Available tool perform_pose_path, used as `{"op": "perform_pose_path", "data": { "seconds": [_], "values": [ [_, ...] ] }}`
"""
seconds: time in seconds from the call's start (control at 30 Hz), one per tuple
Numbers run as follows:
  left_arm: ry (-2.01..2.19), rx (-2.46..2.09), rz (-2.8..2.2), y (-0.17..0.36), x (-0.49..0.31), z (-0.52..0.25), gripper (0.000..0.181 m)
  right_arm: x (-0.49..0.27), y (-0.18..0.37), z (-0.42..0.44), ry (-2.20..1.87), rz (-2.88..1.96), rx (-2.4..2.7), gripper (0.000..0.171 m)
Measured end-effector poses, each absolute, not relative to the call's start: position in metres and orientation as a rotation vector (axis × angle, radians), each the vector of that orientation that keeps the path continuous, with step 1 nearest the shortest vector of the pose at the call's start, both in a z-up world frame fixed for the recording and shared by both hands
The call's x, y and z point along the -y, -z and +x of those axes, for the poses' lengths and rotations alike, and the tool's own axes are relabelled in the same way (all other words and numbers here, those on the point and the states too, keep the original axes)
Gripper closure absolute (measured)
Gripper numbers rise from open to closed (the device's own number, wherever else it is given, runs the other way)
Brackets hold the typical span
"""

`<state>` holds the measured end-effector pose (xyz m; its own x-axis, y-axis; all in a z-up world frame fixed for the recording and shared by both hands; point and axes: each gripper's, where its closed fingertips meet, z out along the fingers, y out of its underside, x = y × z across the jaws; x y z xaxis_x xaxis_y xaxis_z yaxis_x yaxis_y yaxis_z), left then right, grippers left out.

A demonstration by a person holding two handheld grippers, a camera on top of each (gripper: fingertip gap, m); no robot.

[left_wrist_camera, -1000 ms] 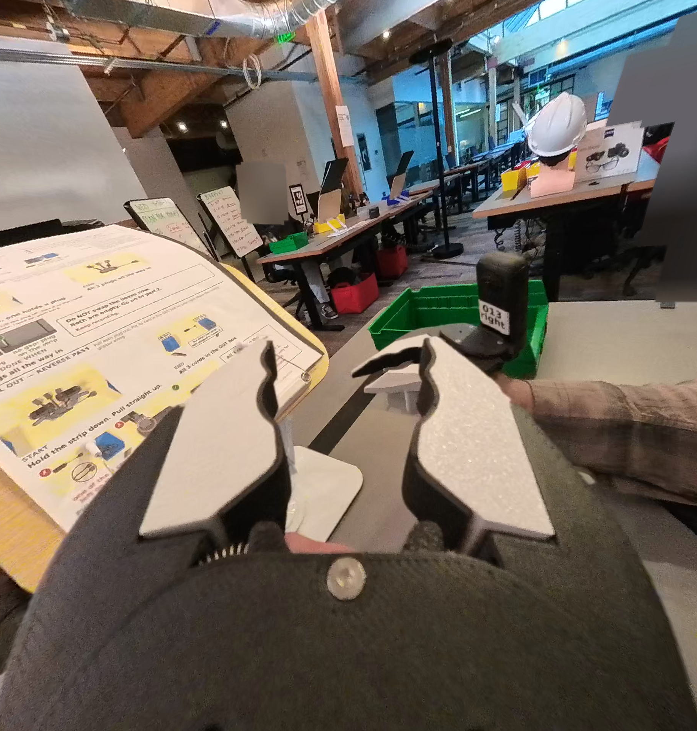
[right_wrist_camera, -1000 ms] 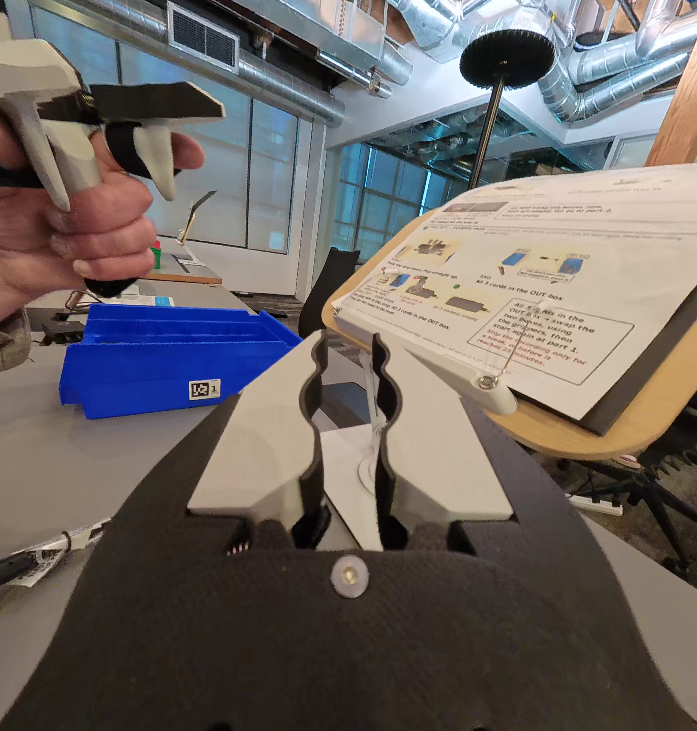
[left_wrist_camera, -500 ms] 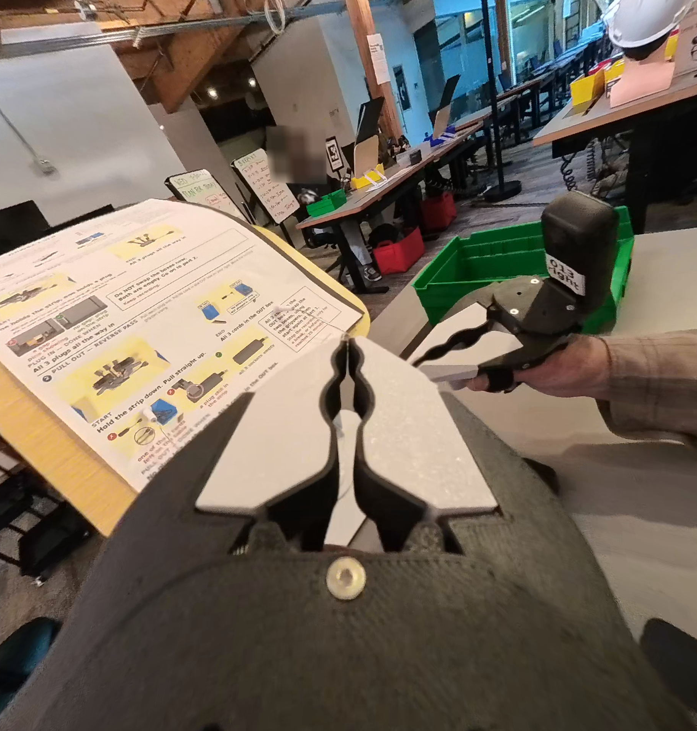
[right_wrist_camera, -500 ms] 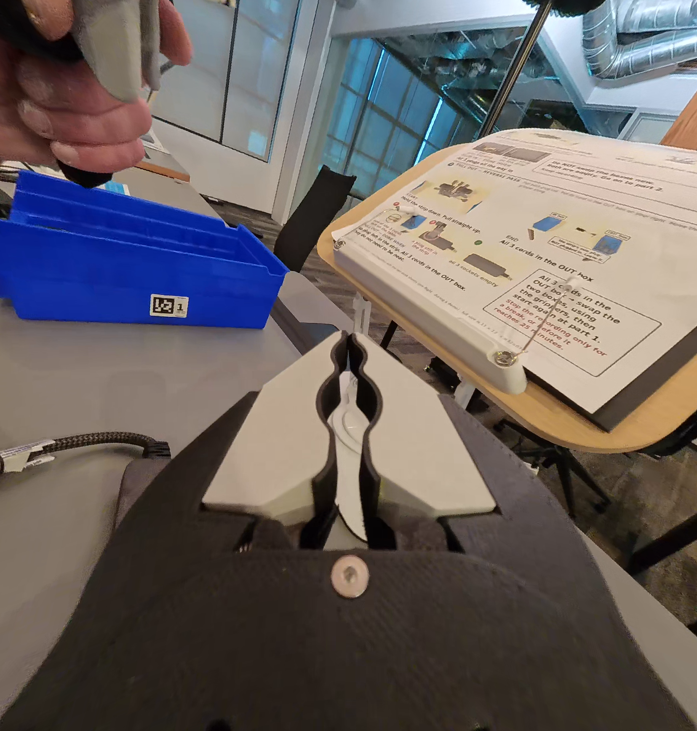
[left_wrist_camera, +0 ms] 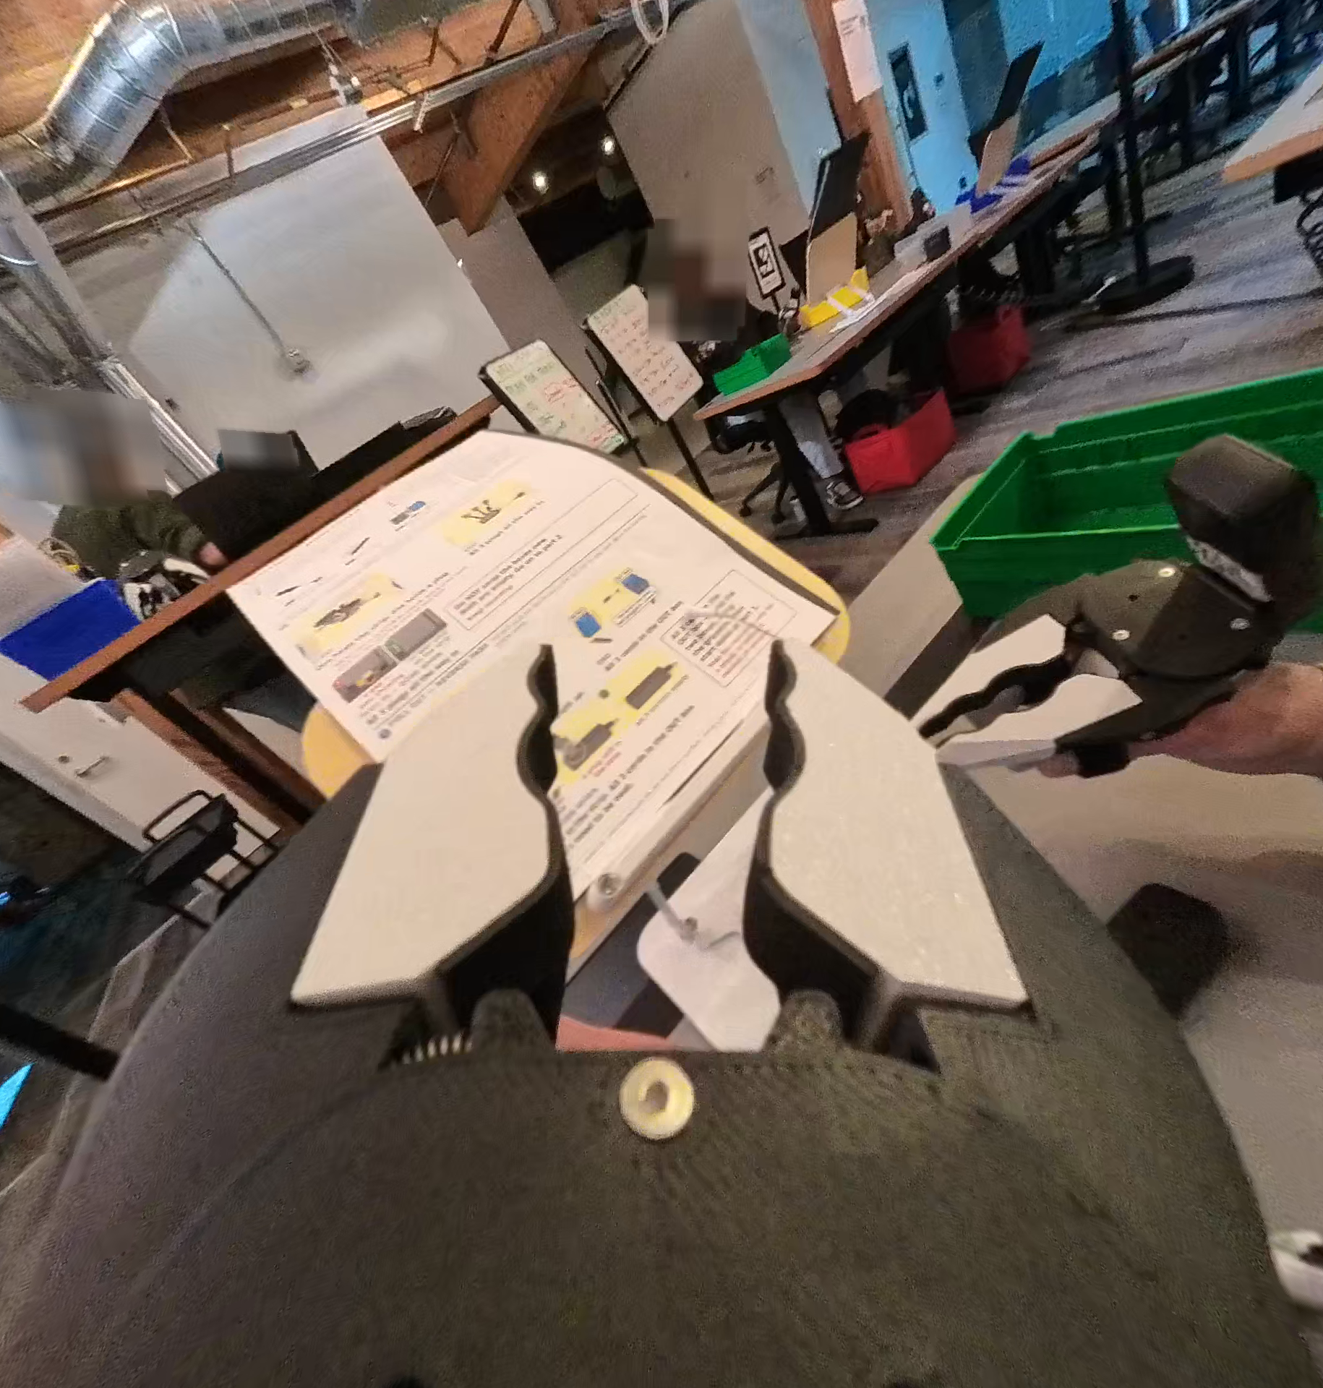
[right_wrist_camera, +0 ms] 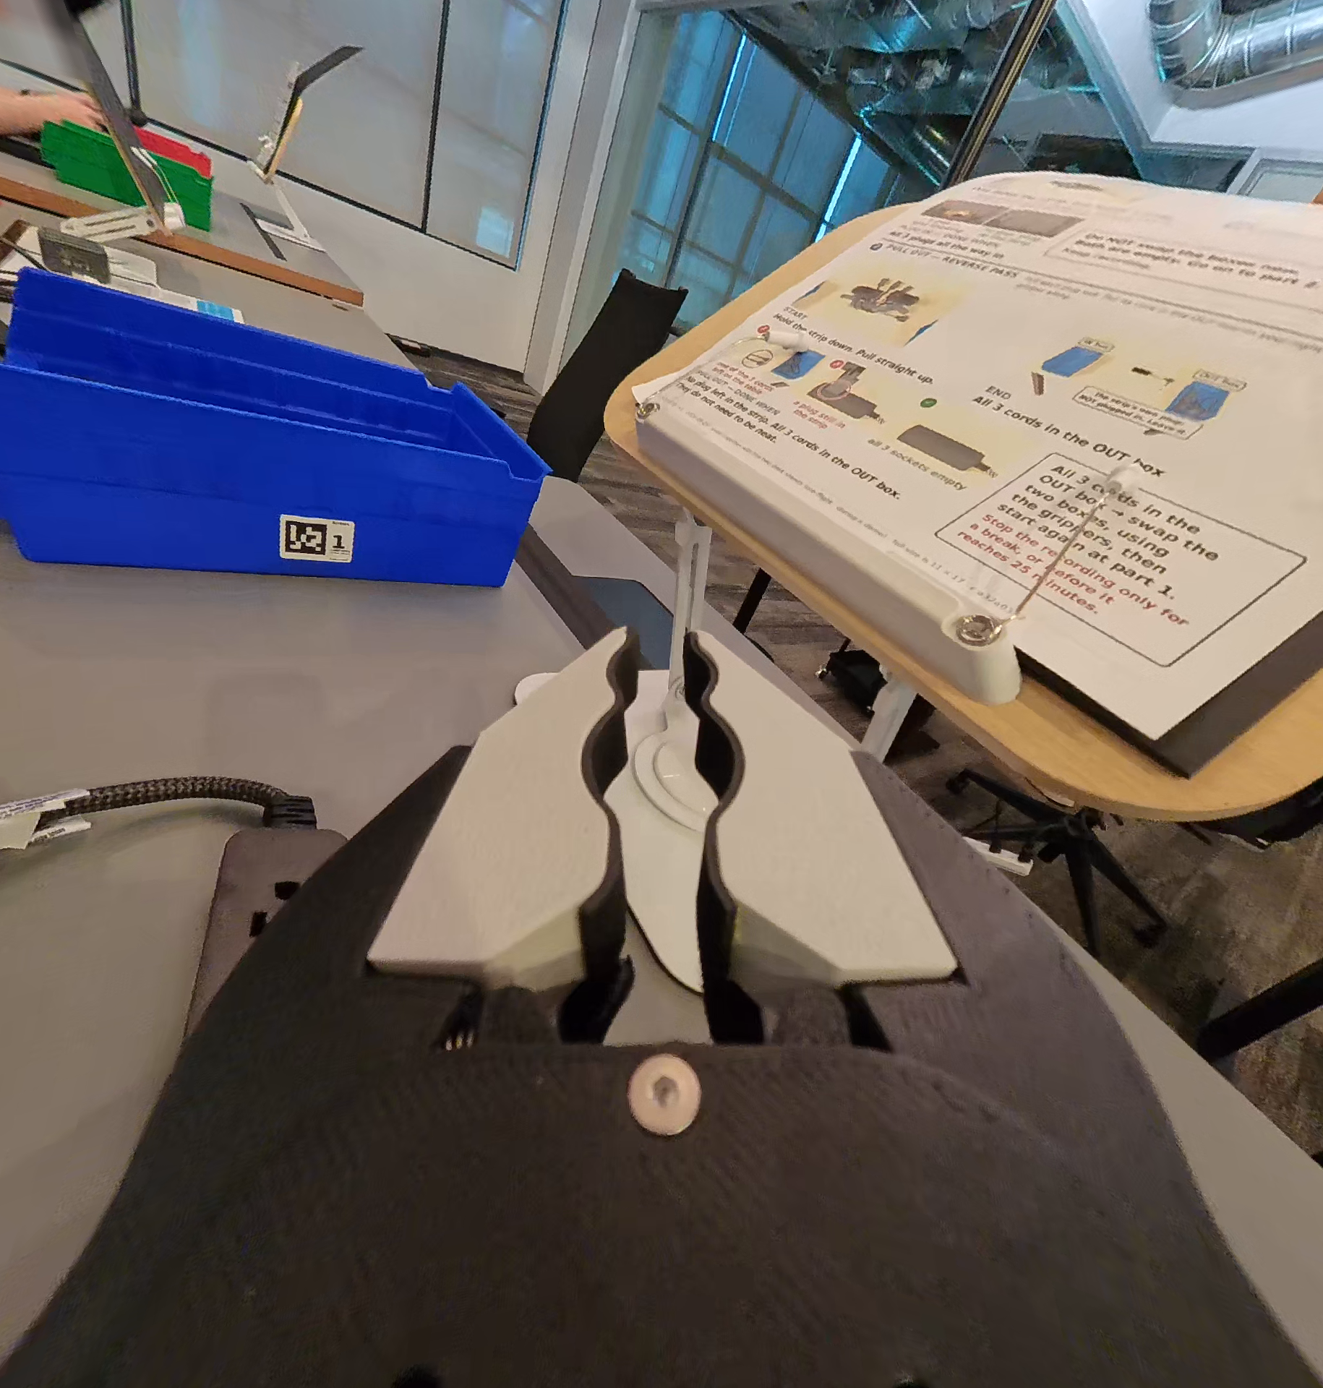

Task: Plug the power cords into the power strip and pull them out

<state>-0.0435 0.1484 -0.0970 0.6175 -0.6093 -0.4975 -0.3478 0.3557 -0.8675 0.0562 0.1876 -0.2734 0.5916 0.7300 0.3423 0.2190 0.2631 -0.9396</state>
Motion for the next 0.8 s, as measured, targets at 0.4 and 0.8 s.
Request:
{"op": "perform_pose_path", "data": {
  "seconds": [0.4, 0.8],
  "values": [
    [-0.346, -1.045, -1.792, 0.148, -0.179, -0.225, 0.133, -0.190, 0.284, 0.052, -0.458, -1.322, 0.948, 0.159],
    [-0.300, -0.954, -2.417, 0.353, -0.211, -0.305, 0.118, -0.189, 0.284, 0.052, -0.477, -1.321, 0.947, 0.159]
  ]
}}
